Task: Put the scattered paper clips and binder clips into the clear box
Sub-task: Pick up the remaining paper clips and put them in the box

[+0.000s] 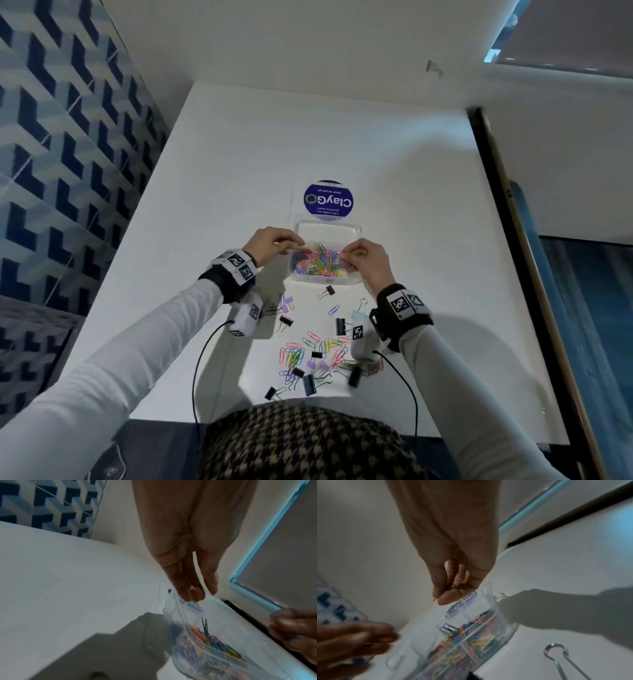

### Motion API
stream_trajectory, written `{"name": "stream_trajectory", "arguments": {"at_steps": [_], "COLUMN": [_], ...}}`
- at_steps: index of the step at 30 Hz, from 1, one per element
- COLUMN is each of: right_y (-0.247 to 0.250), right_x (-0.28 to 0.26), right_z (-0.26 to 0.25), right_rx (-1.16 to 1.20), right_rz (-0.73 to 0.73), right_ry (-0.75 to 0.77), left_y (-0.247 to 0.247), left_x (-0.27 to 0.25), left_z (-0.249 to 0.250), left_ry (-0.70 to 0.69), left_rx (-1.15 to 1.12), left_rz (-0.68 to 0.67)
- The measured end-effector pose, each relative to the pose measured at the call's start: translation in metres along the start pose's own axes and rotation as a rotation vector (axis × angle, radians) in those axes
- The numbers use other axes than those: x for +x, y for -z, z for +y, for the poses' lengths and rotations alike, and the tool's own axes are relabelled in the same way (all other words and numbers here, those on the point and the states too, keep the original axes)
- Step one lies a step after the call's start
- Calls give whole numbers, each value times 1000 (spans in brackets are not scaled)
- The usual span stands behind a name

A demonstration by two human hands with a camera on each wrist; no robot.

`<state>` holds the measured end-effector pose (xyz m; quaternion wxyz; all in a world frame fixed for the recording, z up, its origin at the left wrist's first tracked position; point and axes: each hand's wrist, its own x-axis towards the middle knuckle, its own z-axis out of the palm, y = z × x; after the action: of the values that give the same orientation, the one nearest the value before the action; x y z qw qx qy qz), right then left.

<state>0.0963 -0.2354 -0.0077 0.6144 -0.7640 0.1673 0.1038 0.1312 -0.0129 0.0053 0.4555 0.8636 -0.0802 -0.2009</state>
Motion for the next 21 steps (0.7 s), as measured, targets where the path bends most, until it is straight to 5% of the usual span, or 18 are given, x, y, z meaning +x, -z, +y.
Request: {"name": "stream_trajectory", "arguments": {"at_steps": [6,10,13,21], "right_y": [-16,-34,-49,-115], "right_x": [-16,-43,-56,-54], "right_z": [13,24,34,41], "right_rx": [-829,-906,-934,-1133], "right_rz": [-133,-312,-409,-376], "right_ry": [359,443,386,497], "left_y": [20,1,-18,-29], "left_x": [-59,-85,-90,-91], "left_z": [-36,-56,-54,-68], "left_ry": [23,48,82,251], "left_rx": [364,578,608,519], "left_rz": [-72,-145,-53,50]}}
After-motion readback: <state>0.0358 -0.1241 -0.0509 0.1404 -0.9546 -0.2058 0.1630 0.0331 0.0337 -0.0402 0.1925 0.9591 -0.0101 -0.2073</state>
